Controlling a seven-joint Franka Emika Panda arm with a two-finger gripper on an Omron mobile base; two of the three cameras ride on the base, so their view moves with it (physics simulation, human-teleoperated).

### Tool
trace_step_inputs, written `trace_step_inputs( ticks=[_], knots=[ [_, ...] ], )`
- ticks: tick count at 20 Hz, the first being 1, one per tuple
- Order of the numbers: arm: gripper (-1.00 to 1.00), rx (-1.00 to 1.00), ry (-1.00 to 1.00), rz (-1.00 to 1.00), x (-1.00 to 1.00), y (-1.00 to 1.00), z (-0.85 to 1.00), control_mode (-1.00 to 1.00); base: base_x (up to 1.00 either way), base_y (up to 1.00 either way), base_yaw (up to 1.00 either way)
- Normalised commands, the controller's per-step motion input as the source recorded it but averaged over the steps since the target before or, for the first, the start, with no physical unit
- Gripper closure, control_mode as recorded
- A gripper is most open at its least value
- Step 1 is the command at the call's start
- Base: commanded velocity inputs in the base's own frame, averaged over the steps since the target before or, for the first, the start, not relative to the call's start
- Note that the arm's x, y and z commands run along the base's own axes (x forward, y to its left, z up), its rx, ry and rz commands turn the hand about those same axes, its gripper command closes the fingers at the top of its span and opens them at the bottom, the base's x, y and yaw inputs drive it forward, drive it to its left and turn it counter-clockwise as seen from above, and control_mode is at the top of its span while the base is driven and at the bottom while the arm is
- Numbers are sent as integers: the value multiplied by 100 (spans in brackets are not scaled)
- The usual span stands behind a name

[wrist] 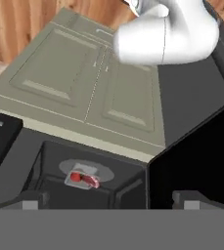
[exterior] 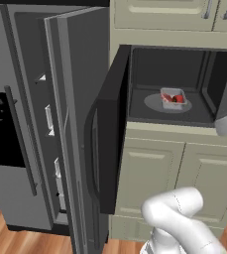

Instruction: Place the tupperware containing the steak and bell pepper meal in the microwave. Close the microwave door and press the start button to reheat the meal.

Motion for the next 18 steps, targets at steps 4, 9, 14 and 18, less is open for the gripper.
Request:
trace_step_inputs(
  ticks=[4,9,14,18],
  knots=[
    [-100,-34,0,8,1,59,-20,-100,0,0,0],
    [-100,-32,-7,10,-2,68,-8,-100,0,0,0],
    [-100,-35,-16,11,-32,75,1,-100,0,0,0],
    [-100,-27,-5,8,-37,79,16,-100,0,0,0]
  ],
)
